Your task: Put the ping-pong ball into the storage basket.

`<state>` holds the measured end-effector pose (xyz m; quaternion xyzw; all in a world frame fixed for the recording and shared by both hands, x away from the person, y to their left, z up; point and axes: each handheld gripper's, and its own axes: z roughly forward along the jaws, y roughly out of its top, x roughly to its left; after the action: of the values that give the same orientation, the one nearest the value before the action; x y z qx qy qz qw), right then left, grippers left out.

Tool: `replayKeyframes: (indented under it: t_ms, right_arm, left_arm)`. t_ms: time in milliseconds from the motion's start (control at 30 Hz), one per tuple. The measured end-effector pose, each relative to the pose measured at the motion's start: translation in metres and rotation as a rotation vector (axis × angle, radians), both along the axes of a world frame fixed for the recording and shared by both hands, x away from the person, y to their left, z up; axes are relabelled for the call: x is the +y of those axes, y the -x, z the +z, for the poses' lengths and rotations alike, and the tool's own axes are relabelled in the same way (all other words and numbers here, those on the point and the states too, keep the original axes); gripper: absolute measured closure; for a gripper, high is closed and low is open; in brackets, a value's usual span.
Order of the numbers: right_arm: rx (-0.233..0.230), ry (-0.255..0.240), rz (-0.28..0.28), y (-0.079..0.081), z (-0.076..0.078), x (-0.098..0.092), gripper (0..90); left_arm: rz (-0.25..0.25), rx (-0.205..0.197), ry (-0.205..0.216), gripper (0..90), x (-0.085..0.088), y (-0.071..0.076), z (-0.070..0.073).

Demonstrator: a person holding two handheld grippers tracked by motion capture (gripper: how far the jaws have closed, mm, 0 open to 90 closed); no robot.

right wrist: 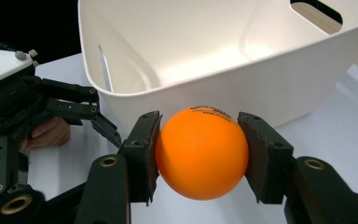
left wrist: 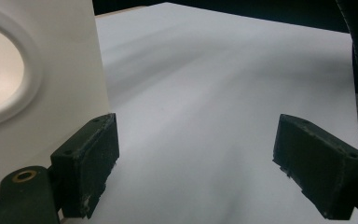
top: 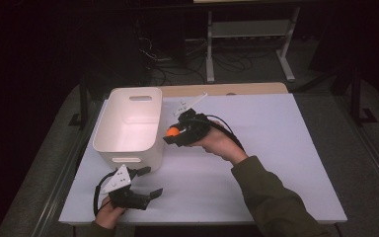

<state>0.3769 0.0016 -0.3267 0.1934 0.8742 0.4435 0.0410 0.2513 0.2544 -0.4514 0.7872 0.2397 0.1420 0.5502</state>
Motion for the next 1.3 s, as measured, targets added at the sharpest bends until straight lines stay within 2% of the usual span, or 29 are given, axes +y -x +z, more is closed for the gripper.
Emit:
replayKeyframes:
  t_ms: [400,800,1300]
  right_arm:
    - [-0.017,-0.014,0.008,-0.001,0.014,0.006,49.8]
    - [-0.026,-0.025,0.029,-0.003,0.025,0.019,49.8]
    - [-0.028,-0.021,0.066,-0.008,0.026,0.046,49.7]
  left_arm:
    - [0.0,0.0,0.0,14.1,0.0,0.0,0.0]
    - [0.001,0.002,0.005,14.1,0.0,0.0,0.0]
    - [0.001,0.001,0.007,14.1,0.0,0.0,0.0]
